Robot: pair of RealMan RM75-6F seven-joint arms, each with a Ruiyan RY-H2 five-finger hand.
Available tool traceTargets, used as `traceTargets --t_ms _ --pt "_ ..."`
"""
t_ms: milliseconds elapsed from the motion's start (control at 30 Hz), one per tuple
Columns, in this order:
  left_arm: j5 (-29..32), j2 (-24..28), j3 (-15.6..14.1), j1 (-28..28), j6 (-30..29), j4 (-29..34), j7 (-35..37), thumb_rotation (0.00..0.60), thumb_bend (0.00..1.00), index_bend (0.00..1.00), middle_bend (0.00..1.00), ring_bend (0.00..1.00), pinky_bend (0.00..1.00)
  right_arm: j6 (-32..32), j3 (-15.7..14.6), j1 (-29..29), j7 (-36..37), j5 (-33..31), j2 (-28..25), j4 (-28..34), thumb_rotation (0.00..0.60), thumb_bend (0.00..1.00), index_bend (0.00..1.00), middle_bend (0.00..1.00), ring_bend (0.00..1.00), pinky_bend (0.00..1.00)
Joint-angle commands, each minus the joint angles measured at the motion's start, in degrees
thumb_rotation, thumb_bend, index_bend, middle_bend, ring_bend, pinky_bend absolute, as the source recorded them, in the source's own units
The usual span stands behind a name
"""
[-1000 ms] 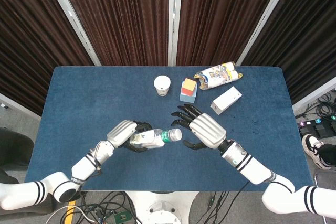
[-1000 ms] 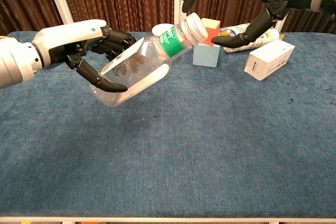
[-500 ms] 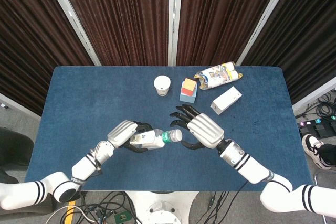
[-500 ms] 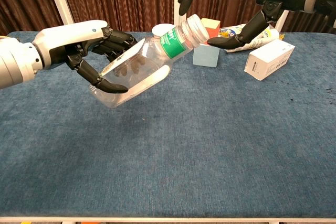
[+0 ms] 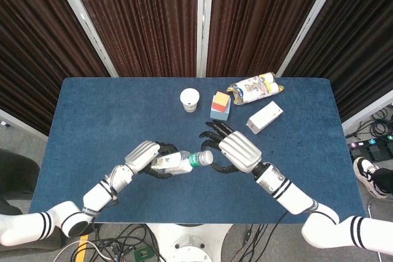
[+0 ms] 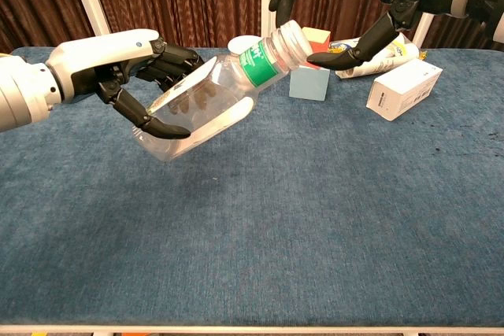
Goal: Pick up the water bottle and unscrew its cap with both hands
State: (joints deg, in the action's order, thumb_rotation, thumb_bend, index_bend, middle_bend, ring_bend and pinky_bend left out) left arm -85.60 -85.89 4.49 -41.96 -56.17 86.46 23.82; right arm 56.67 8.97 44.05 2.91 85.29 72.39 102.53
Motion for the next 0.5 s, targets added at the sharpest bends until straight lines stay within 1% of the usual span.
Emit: traceTargets --t_ms 33,267,500 --pt "0.05 0.05 0.00 0.00 0.04 -0.01 -0.01 0.600 0.34 0.56 0.57 0.44 0.43 0.16 0.07 -0.07 -0.06 -0.14 0.10 0.10 0.600 0.28 0.51 0.22 0.00 0.00" --pt "0.26 0.25 -0.25 0.17 0.24 -0.19 0.16 0.600 0.34 0.56 0.57 0.44 0.43 1.22 0.16 -0.48 0.02 0.37 -0.16 0.14 0.600 0.31 0.54 0.23 0.00 0.00" --pt "0.21 0.80 -0.60 0.26 0.50 -1.00 -0.35 0.600 0.34 0.56 0.57 0.44 0.43 2.36 0.18 -1.35 0.38 0.41 -1.34 0.47 0.600 0.31 0.54 0.24 0.00 0.00"
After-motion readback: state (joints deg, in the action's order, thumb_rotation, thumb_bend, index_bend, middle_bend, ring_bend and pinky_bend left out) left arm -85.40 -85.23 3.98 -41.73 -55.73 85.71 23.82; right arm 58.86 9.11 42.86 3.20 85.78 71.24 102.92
